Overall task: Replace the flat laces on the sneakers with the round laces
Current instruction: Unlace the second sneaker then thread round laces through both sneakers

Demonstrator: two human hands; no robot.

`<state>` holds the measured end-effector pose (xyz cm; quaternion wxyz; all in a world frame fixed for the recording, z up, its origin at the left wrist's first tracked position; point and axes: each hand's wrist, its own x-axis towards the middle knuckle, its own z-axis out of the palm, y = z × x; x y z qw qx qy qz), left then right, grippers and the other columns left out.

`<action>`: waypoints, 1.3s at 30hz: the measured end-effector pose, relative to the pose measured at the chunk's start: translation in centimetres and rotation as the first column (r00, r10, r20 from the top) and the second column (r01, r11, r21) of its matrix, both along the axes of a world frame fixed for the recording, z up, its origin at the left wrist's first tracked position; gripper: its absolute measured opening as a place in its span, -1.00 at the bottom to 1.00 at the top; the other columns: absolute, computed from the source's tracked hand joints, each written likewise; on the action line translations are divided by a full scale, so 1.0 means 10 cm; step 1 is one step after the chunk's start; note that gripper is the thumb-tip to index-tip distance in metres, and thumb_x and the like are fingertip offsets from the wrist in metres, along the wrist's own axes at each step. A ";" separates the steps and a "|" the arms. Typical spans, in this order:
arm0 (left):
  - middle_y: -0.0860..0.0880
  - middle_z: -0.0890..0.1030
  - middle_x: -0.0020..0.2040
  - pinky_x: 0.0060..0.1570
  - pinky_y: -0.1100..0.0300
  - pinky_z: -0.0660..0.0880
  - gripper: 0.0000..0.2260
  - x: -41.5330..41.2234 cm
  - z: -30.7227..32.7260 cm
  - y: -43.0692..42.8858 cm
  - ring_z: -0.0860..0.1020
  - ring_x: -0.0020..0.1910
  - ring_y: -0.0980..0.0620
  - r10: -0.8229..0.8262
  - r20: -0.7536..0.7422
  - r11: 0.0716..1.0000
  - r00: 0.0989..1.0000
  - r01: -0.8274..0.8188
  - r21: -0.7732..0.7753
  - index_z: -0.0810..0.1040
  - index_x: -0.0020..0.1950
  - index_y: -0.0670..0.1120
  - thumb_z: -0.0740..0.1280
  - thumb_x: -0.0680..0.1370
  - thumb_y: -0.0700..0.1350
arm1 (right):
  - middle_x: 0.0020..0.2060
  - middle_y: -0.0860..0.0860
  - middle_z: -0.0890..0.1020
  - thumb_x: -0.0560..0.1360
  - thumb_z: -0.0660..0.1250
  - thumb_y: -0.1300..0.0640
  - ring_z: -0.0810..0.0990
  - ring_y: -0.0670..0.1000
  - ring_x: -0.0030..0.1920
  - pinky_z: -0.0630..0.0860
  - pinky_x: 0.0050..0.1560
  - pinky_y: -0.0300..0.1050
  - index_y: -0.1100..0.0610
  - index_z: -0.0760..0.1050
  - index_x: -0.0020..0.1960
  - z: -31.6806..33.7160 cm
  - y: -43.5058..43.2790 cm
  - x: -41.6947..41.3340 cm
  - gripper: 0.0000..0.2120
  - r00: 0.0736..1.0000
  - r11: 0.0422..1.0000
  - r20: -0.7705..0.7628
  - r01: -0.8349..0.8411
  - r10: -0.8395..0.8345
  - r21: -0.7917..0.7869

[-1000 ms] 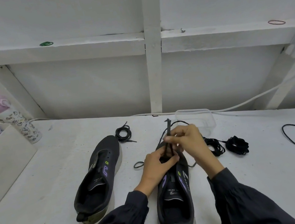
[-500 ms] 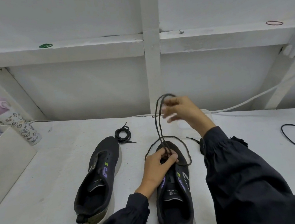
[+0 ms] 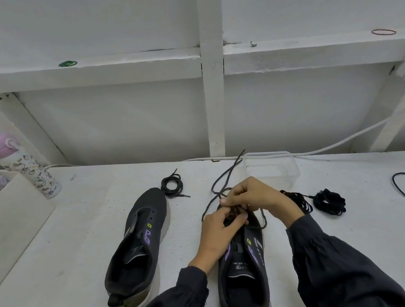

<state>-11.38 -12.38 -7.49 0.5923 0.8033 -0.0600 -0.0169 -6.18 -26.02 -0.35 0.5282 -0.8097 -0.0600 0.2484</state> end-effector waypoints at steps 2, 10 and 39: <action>0.09 0.71 -0.19 0.03 0.16 0.56 -0.92 0.01 0.00 0.00 0.65 -0.11 0.18 0.005 0.000 1.000 1.000 -0.005 0.003 0.66 -0.06 -0.05 0.42 0.52 -0.05 | -0.57 -0.03 0.46 0.45 0.49 0.19 0.36 -0.11 -0.52 0.28 -0.50 -0.34 0.36 0.62 -0.16 0.02 0.03 -0.02 -0.80 0.999 0.998 0.023 0.032 -0.034 0.058; 0.08 0.69 -0.17 0.02 0.21 0.56 -0.95 -0.01 0.00 0.01 0.63 -0.11 0.13 -0.003 0.003 1.000 1.000 0.003 -0.026 0.66 -0.10 -0.01 0.49 0.46 -0.10 | -0.50 0.01 0.50 0.42 0.46 0.35 0.39 -0.08 -0.52 0.31 -0.52 -0.29 0.27 0.59 -0.30 0.46 0.04 0.08 -0.86 0.922 0.893 0.182 0.257 -0.341 0.369; 0.13 0.69 -0.22 0.05 0.20 0.53 -0.94 -0.04 0.04 0.03 0.64 -0.12 0.21 -0.027 0.041 0.996 0.999 0.023 0.090 0.63 -0.07 0.05 0.37 0.56 -0.02 | -0.33 0.07 0.54 0.48 0.25 0.46 0.54 0.03 -0.30 0.52 -0.17 -0.07 0.22 0.51 0.07 -0.14 -0.12 0.14 -0.76 0.920 0.699 -0.215 0.389 -0.327 0.600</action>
